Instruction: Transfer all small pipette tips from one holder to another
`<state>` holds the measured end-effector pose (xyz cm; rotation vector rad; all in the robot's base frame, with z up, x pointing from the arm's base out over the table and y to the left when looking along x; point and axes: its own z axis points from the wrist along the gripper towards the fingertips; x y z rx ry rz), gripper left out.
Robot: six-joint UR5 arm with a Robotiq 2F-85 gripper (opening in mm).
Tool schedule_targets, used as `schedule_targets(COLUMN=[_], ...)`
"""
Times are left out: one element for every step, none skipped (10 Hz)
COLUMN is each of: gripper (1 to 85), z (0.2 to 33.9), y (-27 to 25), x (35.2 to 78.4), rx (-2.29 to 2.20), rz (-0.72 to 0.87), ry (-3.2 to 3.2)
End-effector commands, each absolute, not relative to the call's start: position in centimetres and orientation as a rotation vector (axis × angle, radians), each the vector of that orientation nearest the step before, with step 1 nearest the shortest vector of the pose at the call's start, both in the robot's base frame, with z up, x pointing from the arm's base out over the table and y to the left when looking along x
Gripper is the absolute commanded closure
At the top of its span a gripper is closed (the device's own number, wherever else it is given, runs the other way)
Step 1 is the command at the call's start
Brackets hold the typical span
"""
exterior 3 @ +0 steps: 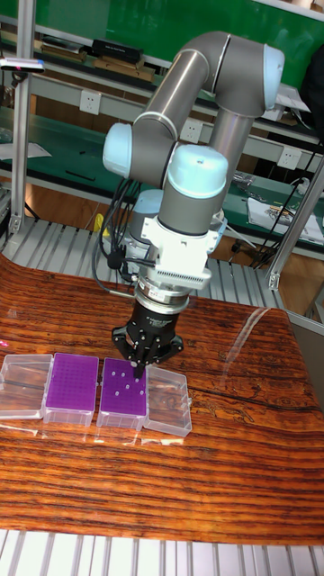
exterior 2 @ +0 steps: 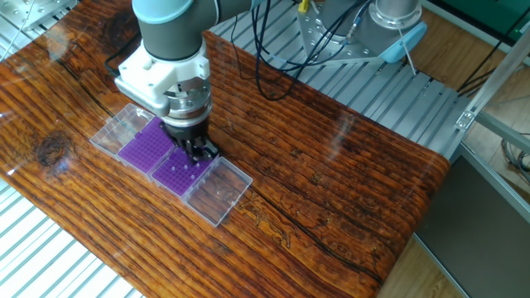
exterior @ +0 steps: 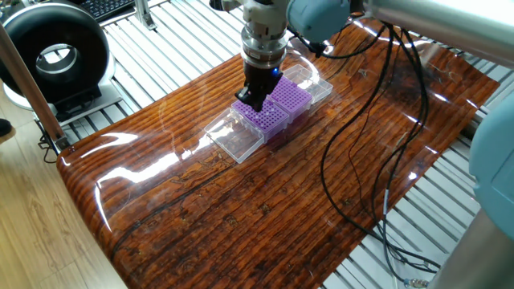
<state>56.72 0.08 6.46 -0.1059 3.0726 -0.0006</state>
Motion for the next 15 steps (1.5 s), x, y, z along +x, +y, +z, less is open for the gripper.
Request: schedule_targets(gripper=[65.0,63.7,63.7,61.0,54.3,55.3,57.7,60.3,62.3,62.7,62.7,61.0,59.7,59.7,59.7], z=[6.4,6.1,6.1,6.2,6.5,6.4,6.1,5.7,5.6,5.4,5.1,5.2,5.3,5.3,5.1], y=[-0.4,0.4,0.3,0.4,0.4,0.2,0.1,0.1,-0.1,-0.2,-0.3,-0.4,-0.2,0.4,1.0], x=[55.1,54.6,54.1,53.6,53.2,52.9,53.0,53.0,52.8,53.0,53.1,53.1,53.2,53.1,52.9], rx=[-0.18,-0.145,-0.131,-0.135,-0.147,-0.152,-0.149,-0.136,-0.129,-0.135,-0.137,-0.135,-0.138,-0.133,-0.126], rz=[0.003,0.05,0.031,0.05,0.061,0.061,0.058,0.055,0.048,0.056,0.056,0.044,0.044,0.049,0.049], ry=[3.101,3.085,3.084,3.084,3.085,3.083,3.075,3.065,3.063,3.049,3.042,3.043,3.043,3.043,3.043])
